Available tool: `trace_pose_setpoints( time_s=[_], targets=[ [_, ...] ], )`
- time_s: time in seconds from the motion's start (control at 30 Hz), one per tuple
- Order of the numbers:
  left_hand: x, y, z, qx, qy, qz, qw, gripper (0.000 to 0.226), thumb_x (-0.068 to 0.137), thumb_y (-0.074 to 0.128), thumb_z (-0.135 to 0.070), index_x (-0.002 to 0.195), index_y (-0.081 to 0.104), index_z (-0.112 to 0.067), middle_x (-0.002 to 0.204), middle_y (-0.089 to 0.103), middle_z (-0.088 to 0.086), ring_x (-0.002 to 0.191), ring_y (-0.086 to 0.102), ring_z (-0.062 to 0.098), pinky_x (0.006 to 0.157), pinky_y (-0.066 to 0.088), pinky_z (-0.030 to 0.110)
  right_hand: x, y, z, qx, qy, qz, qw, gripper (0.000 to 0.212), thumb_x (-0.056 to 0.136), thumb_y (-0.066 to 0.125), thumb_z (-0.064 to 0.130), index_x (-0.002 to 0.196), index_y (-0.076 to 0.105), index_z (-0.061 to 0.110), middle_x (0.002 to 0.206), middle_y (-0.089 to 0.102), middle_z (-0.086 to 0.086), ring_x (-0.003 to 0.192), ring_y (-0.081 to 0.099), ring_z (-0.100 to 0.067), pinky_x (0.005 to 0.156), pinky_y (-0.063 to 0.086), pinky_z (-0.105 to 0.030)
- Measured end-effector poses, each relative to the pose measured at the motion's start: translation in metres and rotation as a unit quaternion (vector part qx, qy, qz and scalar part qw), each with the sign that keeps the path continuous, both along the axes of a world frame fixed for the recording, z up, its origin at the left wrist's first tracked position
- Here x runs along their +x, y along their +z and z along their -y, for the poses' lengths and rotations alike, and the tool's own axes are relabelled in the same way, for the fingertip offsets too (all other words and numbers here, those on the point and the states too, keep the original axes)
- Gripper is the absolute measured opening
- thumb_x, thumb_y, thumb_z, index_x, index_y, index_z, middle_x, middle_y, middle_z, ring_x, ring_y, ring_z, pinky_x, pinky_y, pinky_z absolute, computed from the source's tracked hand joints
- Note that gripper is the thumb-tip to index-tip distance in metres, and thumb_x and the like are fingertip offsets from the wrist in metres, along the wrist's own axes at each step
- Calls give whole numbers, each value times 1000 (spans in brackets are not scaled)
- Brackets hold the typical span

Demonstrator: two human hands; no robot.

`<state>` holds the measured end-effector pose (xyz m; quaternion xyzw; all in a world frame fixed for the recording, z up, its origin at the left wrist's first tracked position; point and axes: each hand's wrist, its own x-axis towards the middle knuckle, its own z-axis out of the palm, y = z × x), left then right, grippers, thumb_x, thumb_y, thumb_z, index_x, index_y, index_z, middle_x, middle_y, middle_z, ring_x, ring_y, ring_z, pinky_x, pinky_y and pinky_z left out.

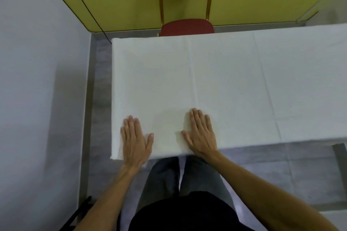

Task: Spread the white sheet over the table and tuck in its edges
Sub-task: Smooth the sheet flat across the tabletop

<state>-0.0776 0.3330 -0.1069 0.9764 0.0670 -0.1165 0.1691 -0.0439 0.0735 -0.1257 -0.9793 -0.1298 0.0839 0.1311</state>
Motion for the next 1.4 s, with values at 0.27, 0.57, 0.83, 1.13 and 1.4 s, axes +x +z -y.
trace_pose_setpoints(
  time_s=[0.27,0.57,0.83,1.13,1.4],
  targets=[
    [202,-6,48,-5,-137,79,987,69,100,30,-40,153,21,3,164,14,19,153,7,31,124,9,48,192,18,-31,11,-29,19,999,72,104,6,49,161,9,5,170,5,-12,157,1,-28,128,0,-48],
    [287,-28,14,75,-126,80,986,72,100,22,-54,158,14,-12,166,9,12,153,5,30,124,9,47,273,-17,-28,-52,-15,8,998,76,105,10,58,162,-3,9,171,-7,-9,157,-8,-26,128,-4,-48],
    [277,-23,-57,85,-28,81,993,86,96,22,-65,158,8,-8,166,5,13,153,1,30,125,10,46,272,-9,-29,-41,-16,2,999,77,105,11,59,162,-4,8,171,-7,-9,157,-9,-25,128,-4,-48],
    [356,-24,-47,62,-68,77,993,90,93,22,-65,156,7,-2,165,6,16,153,2,29,125,3,43,273,-12,-27,-36,-15,23,999,77,106,15,58,162,1,9,171,-4,-9,157,-8,-24,128,-1,-48],
    [363,-24,-64,72,-33,100,992,84,97,26,-60,155,13,-1,163,17,20,151,13,34,124,12,46,273,-12,-30,-44,-15,17,999,77,105,15,58,162,4,8,171,-2,-9,158,-6,-25,128,2,-50]
  ],
)
